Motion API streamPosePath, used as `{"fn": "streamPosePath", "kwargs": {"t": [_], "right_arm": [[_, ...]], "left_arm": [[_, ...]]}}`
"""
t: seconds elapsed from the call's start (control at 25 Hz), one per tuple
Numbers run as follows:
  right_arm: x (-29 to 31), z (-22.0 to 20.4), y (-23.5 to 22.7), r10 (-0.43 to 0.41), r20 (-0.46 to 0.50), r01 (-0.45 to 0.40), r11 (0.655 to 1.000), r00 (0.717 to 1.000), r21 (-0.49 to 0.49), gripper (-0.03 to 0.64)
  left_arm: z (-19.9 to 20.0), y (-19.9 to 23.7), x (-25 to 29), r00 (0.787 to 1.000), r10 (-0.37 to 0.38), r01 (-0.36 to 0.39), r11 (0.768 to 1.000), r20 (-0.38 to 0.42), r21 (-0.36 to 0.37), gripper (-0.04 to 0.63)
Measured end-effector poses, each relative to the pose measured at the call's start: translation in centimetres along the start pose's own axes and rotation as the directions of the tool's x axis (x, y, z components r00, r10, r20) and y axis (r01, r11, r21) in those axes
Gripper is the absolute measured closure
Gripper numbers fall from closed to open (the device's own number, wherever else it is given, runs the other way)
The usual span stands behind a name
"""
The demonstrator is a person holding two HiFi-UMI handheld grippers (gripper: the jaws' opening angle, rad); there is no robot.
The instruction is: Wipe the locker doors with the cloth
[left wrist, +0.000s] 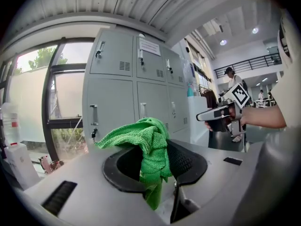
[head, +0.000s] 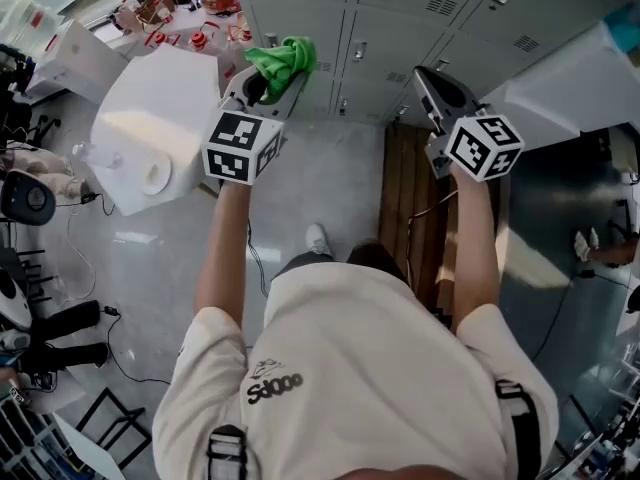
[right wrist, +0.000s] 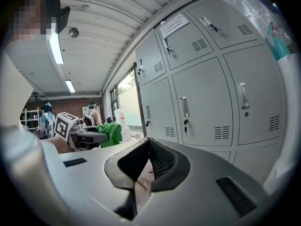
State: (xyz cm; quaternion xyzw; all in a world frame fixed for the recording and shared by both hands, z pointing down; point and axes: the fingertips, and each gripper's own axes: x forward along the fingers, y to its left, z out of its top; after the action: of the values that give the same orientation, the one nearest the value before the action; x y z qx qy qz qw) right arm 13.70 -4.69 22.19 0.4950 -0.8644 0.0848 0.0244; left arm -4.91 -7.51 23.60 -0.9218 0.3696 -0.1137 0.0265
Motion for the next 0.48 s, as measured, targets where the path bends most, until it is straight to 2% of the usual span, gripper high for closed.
{"fn": "streamPosePath", "kwargs": {"t": [0.2, 0.48], "right_arm": [[4.9, -0.4, -2.1, -0.023, -0.047, 0.021, 0.998, 0.999, -0.057, 0.609], [11.5, -2.3, -6.8, 0.010, -0.090, -0.017, 0.997, 0.996, -0.077, 0.611]], "left_arm": [[-0.3, 3.8, 5.3, 0.999, -0.026, 0.027, 0.998, 0.026, -0.062, 0.457], [-2.2, 8.1, 16.6, 0.999, -0.029, 0.031, 0.985, 0.015, -0.168, 0.457]]}}
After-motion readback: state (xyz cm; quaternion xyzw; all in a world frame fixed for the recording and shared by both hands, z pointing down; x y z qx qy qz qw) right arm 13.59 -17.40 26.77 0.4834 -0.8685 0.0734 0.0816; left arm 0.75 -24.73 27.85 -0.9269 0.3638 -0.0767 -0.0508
